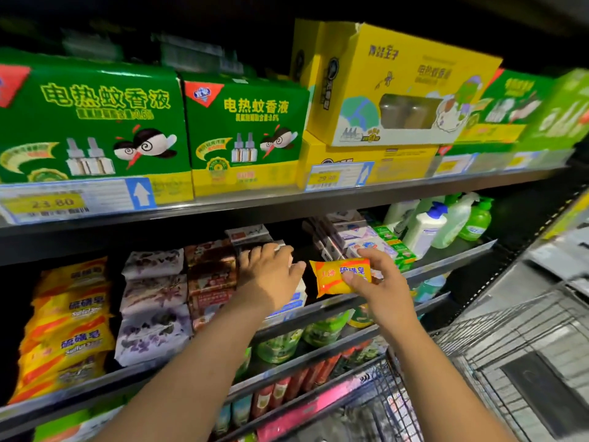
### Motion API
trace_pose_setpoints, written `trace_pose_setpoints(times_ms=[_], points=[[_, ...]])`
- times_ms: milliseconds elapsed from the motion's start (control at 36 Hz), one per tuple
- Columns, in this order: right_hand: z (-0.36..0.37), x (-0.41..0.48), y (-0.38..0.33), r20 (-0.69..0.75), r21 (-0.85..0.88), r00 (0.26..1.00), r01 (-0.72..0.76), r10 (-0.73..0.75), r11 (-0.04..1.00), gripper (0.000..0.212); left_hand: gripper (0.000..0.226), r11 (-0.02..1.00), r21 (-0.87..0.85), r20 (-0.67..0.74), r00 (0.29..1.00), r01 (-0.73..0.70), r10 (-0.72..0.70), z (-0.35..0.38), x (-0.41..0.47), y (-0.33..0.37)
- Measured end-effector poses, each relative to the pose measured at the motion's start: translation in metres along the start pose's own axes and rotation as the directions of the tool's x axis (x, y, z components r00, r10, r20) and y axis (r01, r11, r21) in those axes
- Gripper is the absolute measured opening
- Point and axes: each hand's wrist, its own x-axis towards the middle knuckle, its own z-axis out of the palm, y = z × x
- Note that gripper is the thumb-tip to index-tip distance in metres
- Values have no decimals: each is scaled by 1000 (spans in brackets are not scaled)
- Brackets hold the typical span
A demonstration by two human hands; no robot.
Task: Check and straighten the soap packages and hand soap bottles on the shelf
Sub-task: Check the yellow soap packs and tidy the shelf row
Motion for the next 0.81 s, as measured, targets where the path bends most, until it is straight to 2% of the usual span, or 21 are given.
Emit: trace_pose_setpoints(times_ms=[56, 111, 250, 333, 389, 444, 472, 556, 611, 667, 722, 806], points=[[-2, -3, 0, -12, 20, 999, -40, 41, 999, 33, 45, 969, -239, -52, 997, -64, 53, -3, -1, -9], [-1, -5, -2, -14, 72, 997, -81, 82, 994, 29, 47, 895, -389, -167, 972, -220, 166, -8, -9, -17], [8, -10, -17, 65, 282, 984, -179, 168, 942, 21, 66, 792, -331, -212, 858, -513, 467, -16, -28, -14], [13, -14, -25, 162, 358, 969, -235, 188, 903, 40, 48, 730, -292, -303, 783, -618, 543, -9, -32, -9], [13, -15, -26, 253, 386, 952, -260, 169, 885, 53, 38, 719, -346, -358, 793, -603, 493, -10, -35, -8], [7, -15, -26, 346, 350, 929, -259, 132, 900, 65, 28, 723, -503, -356, 876, -474, 326, -18, -42, -6], [5, -14, -25, 379, 282, 917, -238, 120, 929, 64, 23, 694, -604, -328, 915, -393, 233, -20, -45, -6], [1, -14, -27, 401, 44, 913, -103, 77, 994, 40, 15, 459, -866, -196, 979, -197, 52, -25, -50, -6], [2, -15, -29, 386, 11, 921, -47, 39, 999, 38, 26, 365, -919, -146, 989, -148, 33, -26, -51, -5], [3, -14, -30, 391, 97, 919, -92, 47, 991, 43, 26, 366, -923, -119, 992, -123, 33, -28, -51, -2], [5, -13, -33, 401, 187, 914, -154, 68, 970, 41, 17, 362, -927, -104, 995, -101, 13, -29, -49, 1], [8, -11, -40, 377, 285, 918, -242, 124, 927, 35, 43, 223, -970, -91, 995, -99, 44, -32, -49, 5]])
